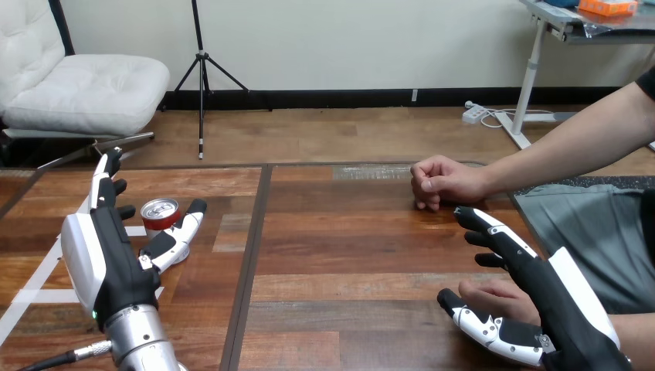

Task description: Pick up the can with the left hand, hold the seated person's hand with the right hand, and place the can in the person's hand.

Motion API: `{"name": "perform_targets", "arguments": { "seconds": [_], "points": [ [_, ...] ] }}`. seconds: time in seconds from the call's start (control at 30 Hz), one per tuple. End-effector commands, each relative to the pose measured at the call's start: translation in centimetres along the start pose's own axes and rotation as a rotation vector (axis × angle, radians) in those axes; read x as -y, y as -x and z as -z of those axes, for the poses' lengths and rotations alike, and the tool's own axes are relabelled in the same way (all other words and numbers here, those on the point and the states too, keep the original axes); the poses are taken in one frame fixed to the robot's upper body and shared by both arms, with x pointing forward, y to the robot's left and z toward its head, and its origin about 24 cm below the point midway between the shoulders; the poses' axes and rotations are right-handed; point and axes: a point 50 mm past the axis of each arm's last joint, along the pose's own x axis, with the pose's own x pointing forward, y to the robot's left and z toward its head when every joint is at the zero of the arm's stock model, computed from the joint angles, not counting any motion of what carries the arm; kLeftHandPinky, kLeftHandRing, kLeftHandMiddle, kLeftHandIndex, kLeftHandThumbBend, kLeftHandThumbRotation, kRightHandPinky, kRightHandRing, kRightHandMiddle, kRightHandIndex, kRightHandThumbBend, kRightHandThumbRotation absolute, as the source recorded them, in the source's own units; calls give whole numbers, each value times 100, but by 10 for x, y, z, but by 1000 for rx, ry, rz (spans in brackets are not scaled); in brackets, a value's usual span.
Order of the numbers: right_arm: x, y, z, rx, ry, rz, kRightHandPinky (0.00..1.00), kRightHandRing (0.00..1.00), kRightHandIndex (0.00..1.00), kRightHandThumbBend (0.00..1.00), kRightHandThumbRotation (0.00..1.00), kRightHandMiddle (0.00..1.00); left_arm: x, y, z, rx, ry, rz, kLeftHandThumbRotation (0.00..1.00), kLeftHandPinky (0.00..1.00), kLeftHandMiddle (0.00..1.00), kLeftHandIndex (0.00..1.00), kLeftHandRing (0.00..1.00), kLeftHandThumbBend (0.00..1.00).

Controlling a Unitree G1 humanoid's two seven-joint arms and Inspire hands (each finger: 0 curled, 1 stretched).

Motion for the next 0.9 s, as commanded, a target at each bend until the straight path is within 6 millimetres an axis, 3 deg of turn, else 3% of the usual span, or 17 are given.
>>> {"name": "perform_targets", "arguments": {
  "seconds": [0.0,0.87],
  "points": [
    [8,-9,-9,68,14,12,84,90,91,43,11,92,0,-18,-14,67,-11,-19,3,71,88,87,84,74],
    [8,-10,-10,73,23,7,83,89,90,43,11,92,1,-25,-16,58,-91,-6,5,74,88,88,84,75]
  ]
}}
